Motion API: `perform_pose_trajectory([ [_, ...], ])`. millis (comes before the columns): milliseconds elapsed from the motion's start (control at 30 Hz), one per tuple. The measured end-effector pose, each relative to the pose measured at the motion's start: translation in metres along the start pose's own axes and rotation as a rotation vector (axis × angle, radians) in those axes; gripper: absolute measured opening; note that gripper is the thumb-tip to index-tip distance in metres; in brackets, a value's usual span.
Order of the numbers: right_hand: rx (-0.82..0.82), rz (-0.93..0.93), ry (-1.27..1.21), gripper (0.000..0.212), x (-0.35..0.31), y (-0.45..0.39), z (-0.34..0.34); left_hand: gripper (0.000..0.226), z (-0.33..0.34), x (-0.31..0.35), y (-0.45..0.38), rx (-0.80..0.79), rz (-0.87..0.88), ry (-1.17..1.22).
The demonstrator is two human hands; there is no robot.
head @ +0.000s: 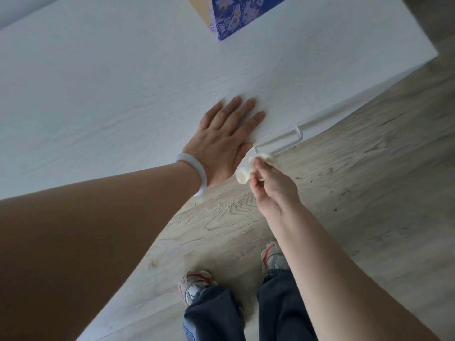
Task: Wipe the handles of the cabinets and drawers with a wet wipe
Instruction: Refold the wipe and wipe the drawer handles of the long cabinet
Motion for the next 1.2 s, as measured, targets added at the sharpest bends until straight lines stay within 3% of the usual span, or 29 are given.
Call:
perform_pose_trajectory([
  [67,0.062,-0.045,0.239,0.012,-0.010,0.006,-0.012,0.056,-0.001,-0.001,-0.001,-0.001,0.008,0.016],
  [200,0.164,-0.480,0.796,0.008,-0.054,0.013,-0.030,0.056,-0.003,-0.005,-0.001,-0.008,0.033,0.076],
  [333,0.113,-0.718,0.947,0.008,-0.076,0.007,-0.023,0.054,-0.009,-0.015,-0.002,-0.028,0.076,0.057],
  [433,0.111,-0.870,1.286,0.014,-0.080,-0.002,-0.018,0.053,-0.008,-0.018,-0.001,-0.025,0.075,0.011],
  [533,0.223,-0.838,1.712,0.022,-0.079,-0.007,-0.024,0.053,-0.002,-0.017,0.000,-0.012,0.060,-0.022],
  [667,0.243,-0.780,1.954,0.024,-0.078,-0.007,-0.020,0.052,-0.003,-0.019,0.000,-0.005,0.064,0.005],
  [867,0.231,-0.948,1.987,0.016,-0.093,0.000,-0.018,0.052,-0.003,-0.019,0.000,-0.004,0.069,0.016],
  [1200,0.027,-0.648,2.109,0.030,-0.098,-0.012,-0.022,0.052,-0.003,-0.019,0.000,0.006,0.061,0.014],
])
Point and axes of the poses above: each hand's wrist, its own y-axis away from the middle knuckle, its own z-axis out of the palm, x = y × z, the point moved 2 cm from there along -y, towards the middle knuckle, and after that the axes turned 13 degrees about -x, right-handed, at the moved point
